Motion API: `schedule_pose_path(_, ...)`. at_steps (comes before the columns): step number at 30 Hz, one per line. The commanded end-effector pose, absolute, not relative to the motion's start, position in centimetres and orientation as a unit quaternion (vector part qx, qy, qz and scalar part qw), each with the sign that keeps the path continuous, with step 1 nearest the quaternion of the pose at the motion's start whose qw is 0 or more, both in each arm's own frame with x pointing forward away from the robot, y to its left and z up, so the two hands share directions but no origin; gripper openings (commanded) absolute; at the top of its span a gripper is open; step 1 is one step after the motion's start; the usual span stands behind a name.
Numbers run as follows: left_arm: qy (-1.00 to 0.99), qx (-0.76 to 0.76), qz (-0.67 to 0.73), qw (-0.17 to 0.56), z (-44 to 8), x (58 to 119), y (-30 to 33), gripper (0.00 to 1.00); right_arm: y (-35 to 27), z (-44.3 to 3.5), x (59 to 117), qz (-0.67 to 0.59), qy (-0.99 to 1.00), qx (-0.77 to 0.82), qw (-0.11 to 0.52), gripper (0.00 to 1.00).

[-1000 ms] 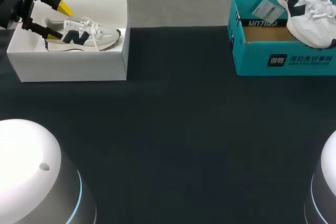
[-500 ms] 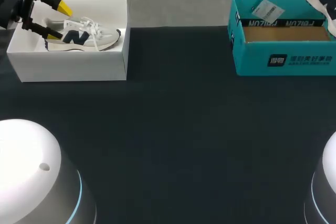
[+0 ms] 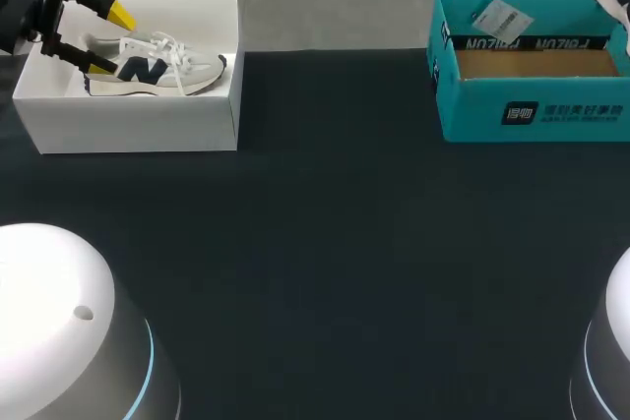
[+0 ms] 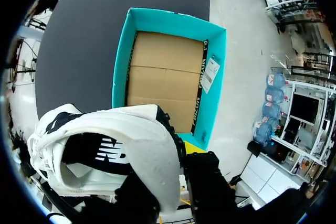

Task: Take the shoe out of the shoebox, open the shoe tongue, remove and reinsert the insole, then place the shoe into the shoebox

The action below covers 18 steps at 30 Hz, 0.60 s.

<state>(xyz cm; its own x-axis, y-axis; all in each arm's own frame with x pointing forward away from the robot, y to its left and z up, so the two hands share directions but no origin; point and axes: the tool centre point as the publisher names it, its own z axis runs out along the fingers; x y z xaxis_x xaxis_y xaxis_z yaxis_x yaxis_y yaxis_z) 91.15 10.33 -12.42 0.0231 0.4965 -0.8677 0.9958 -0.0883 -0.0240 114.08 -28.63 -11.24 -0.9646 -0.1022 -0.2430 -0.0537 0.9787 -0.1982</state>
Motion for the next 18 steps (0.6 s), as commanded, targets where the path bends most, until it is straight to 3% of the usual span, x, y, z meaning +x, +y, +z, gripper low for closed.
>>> schedule_pose_path(1,0.589,0.635,-0.376,0.33,-12.4,91.1,10.4,1.0,-28.4,-10.5,114.1,-0.097,0.988,0.033,0.117,0.0)
schedule_pose_path(10,0.589,0.635,-0.376,0.33,-12.4,91.1,10.4,1.0,-29.4,-10.6,114.4,-0.046,0.903,0.426,0.035,0.0)
schedule_pose_path(18,0.589,0.635,-0.376,0.33,-12.4,91.1,10.4,1.0,-30.0,-10.7,113.9,-0.023,0.838,0.544,0.029,0.0)
